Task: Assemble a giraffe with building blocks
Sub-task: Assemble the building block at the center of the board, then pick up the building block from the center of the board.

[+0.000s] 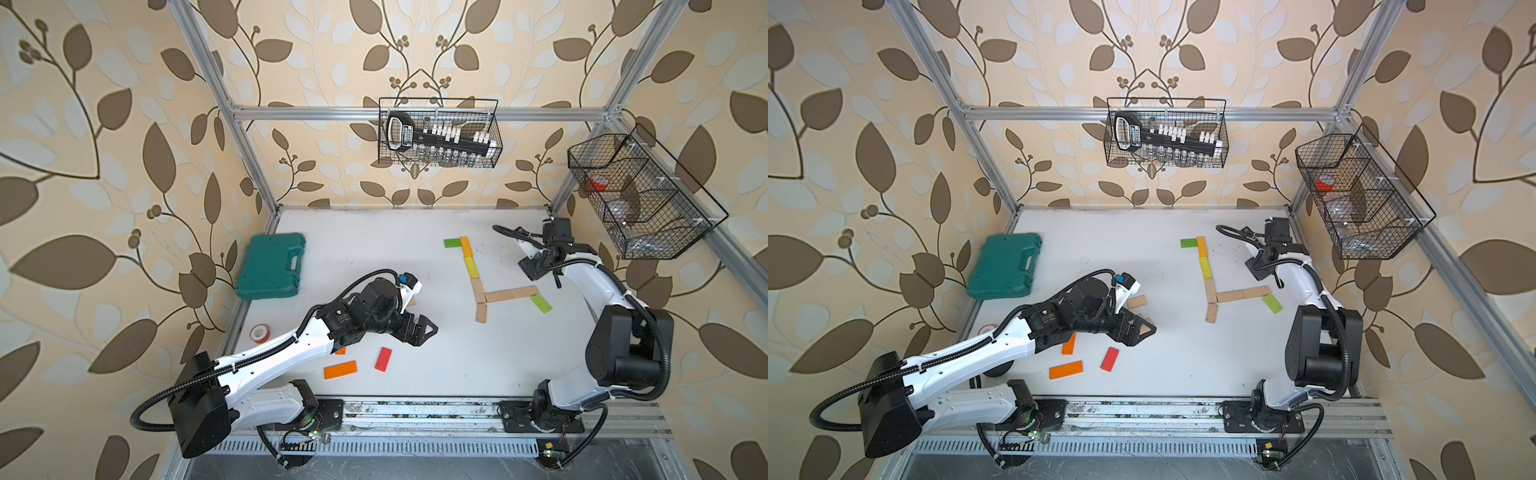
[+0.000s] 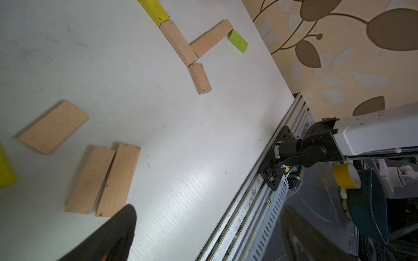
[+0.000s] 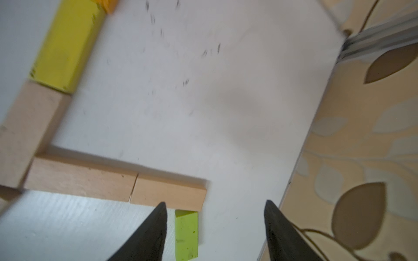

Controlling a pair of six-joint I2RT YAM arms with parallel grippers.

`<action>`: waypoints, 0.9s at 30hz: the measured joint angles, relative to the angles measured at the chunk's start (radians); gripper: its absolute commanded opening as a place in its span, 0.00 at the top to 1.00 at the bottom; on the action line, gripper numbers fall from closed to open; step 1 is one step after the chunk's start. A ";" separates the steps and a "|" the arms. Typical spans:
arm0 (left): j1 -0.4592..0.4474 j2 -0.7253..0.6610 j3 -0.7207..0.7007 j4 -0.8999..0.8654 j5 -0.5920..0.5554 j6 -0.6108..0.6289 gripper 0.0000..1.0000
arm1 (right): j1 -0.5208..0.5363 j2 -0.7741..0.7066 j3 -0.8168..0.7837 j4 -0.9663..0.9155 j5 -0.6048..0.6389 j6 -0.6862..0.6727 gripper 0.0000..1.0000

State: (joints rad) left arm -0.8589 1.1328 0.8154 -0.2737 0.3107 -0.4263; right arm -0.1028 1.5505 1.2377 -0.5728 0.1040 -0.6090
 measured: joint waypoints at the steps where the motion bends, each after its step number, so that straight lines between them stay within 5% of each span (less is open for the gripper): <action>1: 0.000 -0.011 0.001 -0.013 -0.007 -0.002 0.01 | 0.020 -0.014 0.034 0.000 0.000 0.037 0.21; 3: 0.000 -0.027 0.008 -0.041 -0.027 -0.004 0.01 | 0.055 -0.046 0.085 0.002 -0.001 0.112 0.11; 8: 0.000 -0.046 0.052 -0.117 -0.087 -0.012 0.01 | 0.158 -0.175 0.111 0.023 -0.014 0.276 0.11; 10: 0.000 -0.051 0.069 -0.143 -0.118 -0.019 0.01 | 0.216 -0.225 0.110 0.030 -0.012 0.334 0.01; 17: 0.000 -0.058 0.092 -0.238 -0.230 -0.045 0.01 | 0.432 -0.433 -0.046 0.128 0.039 0.405 0.01; 22: 0.000 -0.066 0.102 -0.297 -0.322 -0.065 0.02 | 0.422 -0.574 -0.167 0.172 0.185 0.711 0.01; 27: 0.000 -0.100 0.101 -0.338 -0.385 -0.109 0.02 | 0.398 -0.646 -0.209 0.192 0.127 0.938 0.01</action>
State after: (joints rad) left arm -0.8585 1.0332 0.9169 -0.6113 -0.0746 -0.5354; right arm 0.2955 0.9047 1.0290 -0.3809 0.2314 0.3290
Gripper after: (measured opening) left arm 0.981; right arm 0.991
